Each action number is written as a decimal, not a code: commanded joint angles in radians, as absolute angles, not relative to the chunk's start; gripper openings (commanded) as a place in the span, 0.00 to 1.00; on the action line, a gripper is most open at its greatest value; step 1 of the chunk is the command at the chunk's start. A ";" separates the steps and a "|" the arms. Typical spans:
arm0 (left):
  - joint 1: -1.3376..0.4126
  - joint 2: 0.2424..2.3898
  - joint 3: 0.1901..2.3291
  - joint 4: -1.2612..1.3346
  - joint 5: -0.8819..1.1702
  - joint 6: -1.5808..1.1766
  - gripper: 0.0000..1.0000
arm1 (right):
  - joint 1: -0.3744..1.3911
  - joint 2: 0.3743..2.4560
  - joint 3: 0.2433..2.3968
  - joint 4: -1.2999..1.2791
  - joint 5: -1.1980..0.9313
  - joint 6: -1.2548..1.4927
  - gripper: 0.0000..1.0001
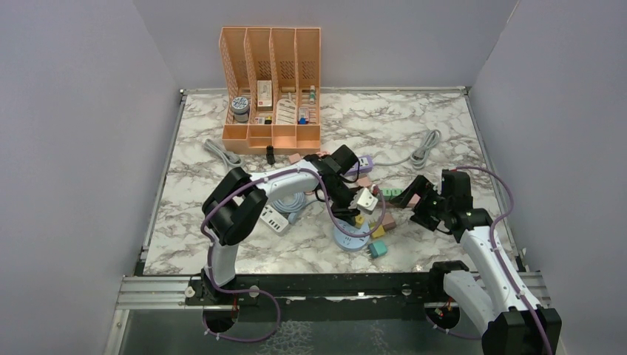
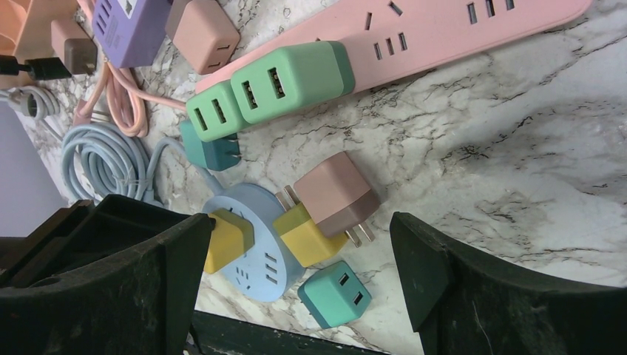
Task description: Insert the plug
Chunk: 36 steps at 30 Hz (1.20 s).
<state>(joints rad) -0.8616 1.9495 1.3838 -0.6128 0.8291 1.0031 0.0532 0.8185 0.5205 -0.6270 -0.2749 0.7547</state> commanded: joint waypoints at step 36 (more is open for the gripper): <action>-0.836 1.463 1.019 -0.134 0.714 0.613 0.99 | 0.107 0.991 0.589 -0.639 -0.169 0.676 0.82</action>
